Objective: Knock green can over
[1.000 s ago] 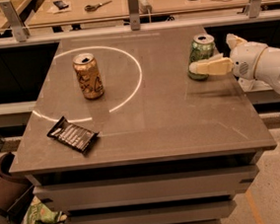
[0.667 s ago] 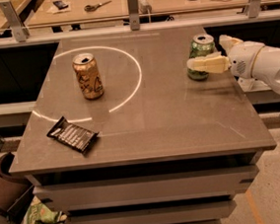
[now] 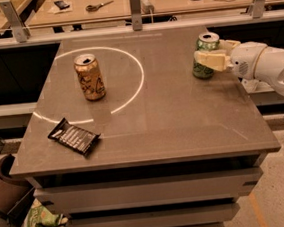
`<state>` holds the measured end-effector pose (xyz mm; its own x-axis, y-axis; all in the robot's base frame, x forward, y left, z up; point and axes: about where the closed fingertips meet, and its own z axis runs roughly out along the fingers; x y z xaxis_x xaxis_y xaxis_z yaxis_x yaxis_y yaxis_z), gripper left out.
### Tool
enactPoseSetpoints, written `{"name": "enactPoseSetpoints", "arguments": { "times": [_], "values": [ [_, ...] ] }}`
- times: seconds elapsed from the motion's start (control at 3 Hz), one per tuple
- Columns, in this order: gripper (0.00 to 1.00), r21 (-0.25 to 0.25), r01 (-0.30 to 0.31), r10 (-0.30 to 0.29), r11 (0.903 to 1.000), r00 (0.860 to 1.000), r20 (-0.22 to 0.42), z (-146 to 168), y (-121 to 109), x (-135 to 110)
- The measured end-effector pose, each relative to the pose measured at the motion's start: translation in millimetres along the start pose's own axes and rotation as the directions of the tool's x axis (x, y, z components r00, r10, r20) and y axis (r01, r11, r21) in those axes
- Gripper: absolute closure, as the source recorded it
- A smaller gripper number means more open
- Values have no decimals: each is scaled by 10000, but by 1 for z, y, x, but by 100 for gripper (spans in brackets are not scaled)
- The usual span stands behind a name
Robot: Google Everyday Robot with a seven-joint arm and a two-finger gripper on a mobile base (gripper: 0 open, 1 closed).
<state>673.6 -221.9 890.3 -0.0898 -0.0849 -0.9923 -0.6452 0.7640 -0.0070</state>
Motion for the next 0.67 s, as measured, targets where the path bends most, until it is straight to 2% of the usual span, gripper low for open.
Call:
{"name": "enactPoseSetpoints", "arguments": {
  "times": [0.33,0.67],
  "values": [
    [85,-42,1,-1,10000,10000,3,2,2,0],
    [100,-82,3,-3,10000,10000,7,4,4,-1]
  ]
}}
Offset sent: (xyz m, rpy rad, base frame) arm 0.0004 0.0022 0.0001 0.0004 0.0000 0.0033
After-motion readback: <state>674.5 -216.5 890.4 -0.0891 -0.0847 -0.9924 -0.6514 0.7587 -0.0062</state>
